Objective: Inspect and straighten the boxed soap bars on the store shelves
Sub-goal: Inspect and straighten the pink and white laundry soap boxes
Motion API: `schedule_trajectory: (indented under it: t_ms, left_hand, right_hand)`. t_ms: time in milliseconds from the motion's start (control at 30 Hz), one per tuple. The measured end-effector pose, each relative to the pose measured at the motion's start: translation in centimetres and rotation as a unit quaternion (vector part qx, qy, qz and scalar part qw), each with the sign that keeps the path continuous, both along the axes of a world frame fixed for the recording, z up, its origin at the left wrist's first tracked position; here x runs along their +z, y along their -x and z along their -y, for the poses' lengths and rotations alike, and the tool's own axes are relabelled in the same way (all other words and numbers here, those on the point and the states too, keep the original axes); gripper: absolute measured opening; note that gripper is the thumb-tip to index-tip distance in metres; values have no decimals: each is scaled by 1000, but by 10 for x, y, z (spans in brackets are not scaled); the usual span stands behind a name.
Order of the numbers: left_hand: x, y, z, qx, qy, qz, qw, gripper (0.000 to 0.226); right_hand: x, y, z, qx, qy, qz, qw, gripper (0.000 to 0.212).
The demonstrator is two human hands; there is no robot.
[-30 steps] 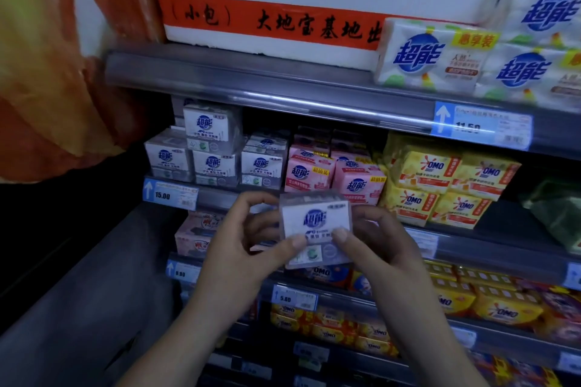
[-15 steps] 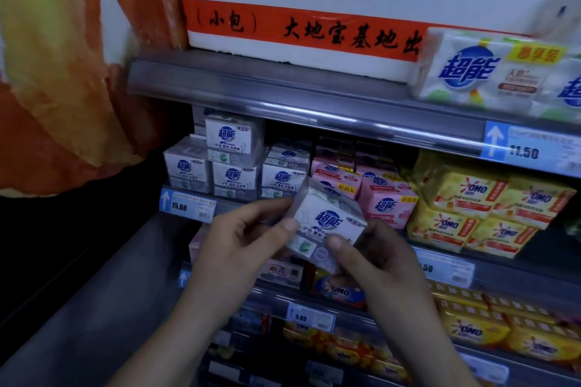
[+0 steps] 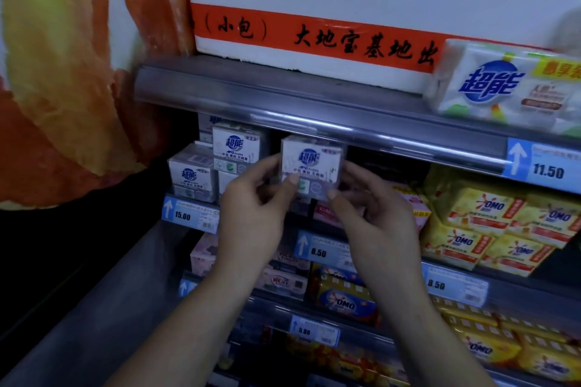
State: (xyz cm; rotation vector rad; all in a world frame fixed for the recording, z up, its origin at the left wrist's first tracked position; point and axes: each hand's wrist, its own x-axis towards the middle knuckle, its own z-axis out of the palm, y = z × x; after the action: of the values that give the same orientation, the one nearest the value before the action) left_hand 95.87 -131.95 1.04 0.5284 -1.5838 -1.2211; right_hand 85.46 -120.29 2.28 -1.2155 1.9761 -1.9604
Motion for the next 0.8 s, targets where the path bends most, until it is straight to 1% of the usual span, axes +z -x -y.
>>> schedule_trajectory:
  t_ms: [67,133,233,333,367,467,533,600,700,800]
  left_hand:
    - [-4,9,6,-1,3,-1,1000,40]
    - [-10,15,9,-14,-14,9,1000,47]
    - [-19,17,10,-24,-20,0,1000,54]
    - [-27,12,0,-28,0,-30,999,49]
    - [-30,10,-5,-27,18,-26,999,45]
    - [-39,7,-15,20,106,57,992,47]
    - [-41,7,-15,50,128,97,986,52]
    - [-39,7,-13,58,131,116,983,56]
    - [-38,8,-9,23,108,121,986,64]
    - [-37,9,-7,10,101,124,987,66]
  right_hand:
    - [2,5,12,5,-4,3,1000,39]
    - [0,7,19,18,-16,20,1000,39]
    - [-7,9,21,26,-15,23,999,40]
    - [-13,9,17,39,-11,35,999,44]
    - [-14,9,15,45,-14,35,998,44]
    - [-16,6,12,62,-37,32,997,48]
    - [-15,6,13,71,-59,26,995,55]
    - [-13,7,16,79,-75,29,994,58]
    - [-10,8,19,88,-79,45,992,61]
    - [-10,7,19,92,-78,55,991,62]
